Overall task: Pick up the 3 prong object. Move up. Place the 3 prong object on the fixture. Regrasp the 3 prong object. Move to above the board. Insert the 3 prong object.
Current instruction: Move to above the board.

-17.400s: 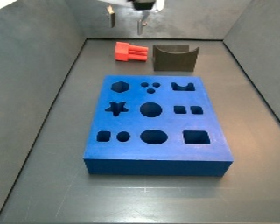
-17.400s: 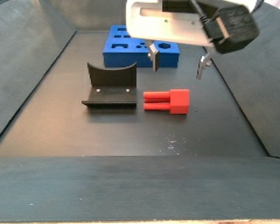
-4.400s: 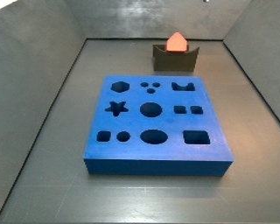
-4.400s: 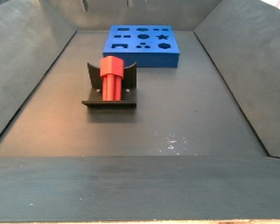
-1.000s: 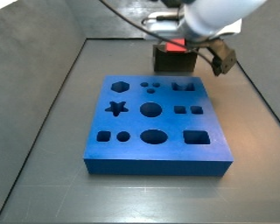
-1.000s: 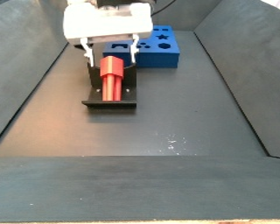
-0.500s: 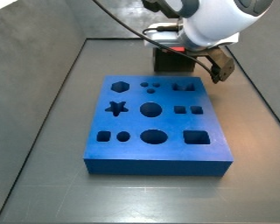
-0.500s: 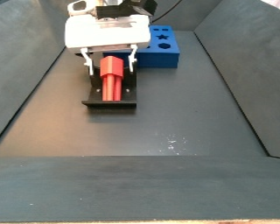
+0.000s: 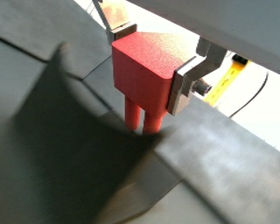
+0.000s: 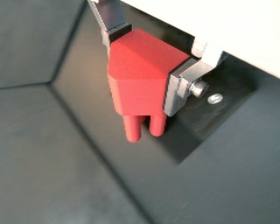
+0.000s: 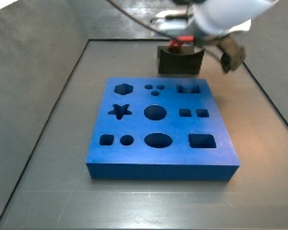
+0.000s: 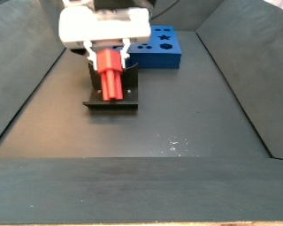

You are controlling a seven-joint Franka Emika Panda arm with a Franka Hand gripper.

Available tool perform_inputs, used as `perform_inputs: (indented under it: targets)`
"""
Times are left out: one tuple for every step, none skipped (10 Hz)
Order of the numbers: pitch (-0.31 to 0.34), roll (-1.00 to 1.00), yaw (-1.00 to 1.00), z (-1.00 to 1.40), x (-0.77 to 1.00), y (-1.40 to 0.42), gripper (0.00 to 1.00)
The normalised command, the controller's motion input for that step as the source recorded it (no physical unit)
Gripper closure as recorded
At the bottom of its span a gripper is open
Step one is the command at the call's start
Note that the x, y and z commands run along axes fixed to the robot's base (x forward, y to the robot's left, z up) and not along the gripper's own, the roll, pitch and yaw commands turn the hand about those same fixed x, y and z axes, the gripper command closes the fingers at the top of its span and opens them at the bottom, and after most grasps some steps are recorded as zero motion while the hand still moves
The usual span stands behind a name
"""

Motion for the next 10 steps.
perform_inputs:
  targets:
    - [-0.136,0.21,0.03,1.0,0.17,0.32,1.0]
    - [-0.136,0.16,0.0,1.0,0.17,0.32,1.0]
    - [-0.116,0.1,-0.06,1.0,0.16,0.3,1.0]
    - [-0.098,0.08,-0.09,1.0,0.16,0.29,1.0]
    - [-0.078,0.06,-0.11,1.0,0.15,0.28,1.0]
    - [-0.057,0.05,-0.12,1.0,0.15,0.28,1.0]
    - [-0.026,0.03,-0.12,1.0,0.14,0.27,1.0]
    - [-0.005,0.02,-0.12,1.0,0.13,0.26,1.0]
    - [0.024,0.0,-0.11,1.0,0.13,0.24,1.0]
    - [0.039,-0.01,-0.1,1.0,0.13,0.23,1.0]
